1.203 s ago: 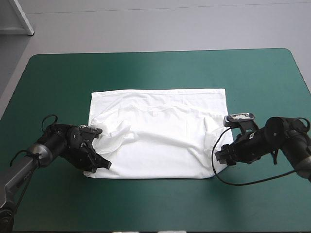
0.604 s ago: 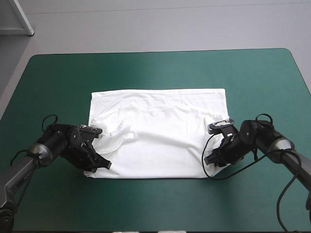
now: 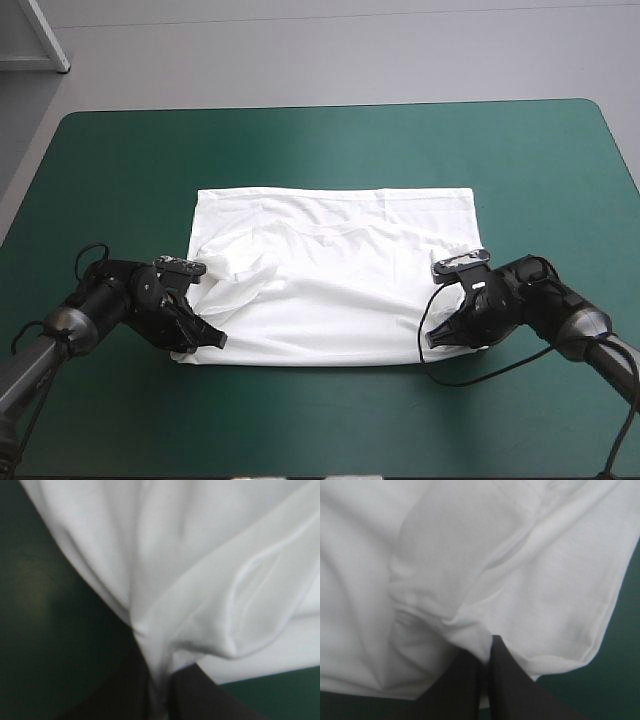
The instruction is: Fold the cloth
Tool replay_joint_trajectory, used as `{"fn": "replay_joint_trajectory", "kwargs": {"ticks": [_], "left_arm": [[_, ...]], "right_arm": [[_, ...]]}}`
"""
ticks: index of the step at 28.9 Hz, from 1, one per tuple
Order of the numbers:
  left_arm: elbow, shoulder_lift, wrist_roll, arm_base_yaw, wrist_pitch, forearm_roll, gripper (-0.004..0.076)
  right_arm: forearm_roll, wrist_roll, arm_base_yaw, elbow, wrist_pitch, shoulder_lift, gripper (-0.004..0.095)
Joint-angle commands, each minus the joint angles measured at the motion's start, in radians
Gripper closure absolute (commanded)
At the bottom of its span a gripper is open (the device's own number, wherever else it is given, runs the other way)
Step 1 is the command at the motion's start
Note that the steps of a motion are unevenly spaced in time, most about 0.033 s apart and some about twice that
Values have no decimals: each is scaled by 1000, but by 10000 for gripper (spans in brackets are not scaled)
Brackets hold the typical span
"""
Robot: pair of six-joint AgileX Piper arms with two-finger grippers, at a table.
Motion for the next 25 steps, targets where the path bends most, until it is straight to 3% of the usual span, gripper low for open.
{"fn": "replay_joint_trajectory", "kwargs": {"ticks": [1, 9, 15, 19, 25], "left_arm": [[-20, -87, -22, -4, 21, 13, 705], [-113, -129, -34, -4, 142, 8, 705], [-251, -123, -27, -2, 93, 19, 705], [-372, -41, -21, 0, 126, 26, 705], [-570, 154, -9, 0, 126, 26, 705]], "right_arm": [[-18, 7, 1, -23, 12, -84, 921], [51, -35, 1, -86, 20, -98, 921], [5, -37, 1, -169, -61, -96, 922], [-61, -26, -3, -240, -151, -64, 922], [-86, -21, -23, -422, -177, 57, 922]]}}
